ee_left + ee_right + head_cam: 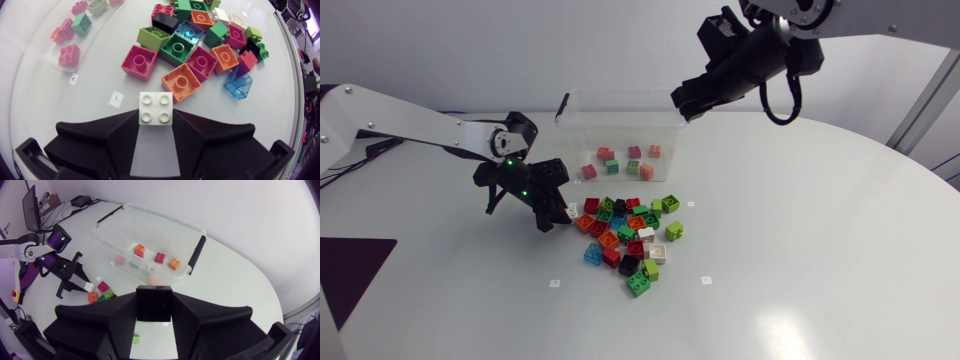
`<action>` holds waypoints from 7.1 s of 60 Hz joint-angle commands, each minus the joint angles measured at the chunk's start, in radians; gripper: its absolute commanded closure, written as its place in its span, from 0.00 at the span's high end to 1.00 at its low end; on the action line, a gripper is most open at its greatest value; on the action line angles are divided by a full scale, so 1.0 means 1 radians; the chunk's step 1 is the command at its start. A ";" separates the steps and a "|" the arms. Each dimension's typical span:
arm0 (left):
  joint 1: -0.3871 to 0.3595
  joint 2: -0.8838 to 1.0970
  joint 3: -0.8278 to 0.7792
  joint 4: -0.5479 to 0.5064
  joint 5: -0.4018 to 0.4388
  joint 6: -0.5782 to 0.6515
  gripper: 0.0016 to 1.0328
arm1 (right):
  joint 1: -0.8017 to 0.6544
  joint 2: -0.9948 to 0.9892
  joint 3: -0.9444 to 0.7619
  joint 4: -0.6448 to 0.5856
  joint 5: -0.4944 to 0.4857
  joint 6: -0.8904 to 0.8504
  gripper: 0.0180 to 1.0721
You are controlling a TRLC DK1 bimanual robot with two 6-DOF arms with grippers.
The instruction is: Place the duplo bricks in the container
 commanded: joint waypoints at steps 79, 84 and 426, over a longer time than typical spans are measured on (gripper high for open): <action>-0.074 -0.381 0.075 -0.058 0.011 -0.219 0.36 | 0.042 0.537 0.806 -0.212 0.068 -0.030 0.96; -0.077 -0.368 0.106 -0.045 0.011 -0.247 0.37 | 0.036 0.488 0.770 -0.225 0.060 -0.028 0.96; -0.159 -0.075 -0.249 0.483 -0.251 -0.432 0.96 | 0.082 0.072 -0.066 0.235 0.074 -0.071 0.24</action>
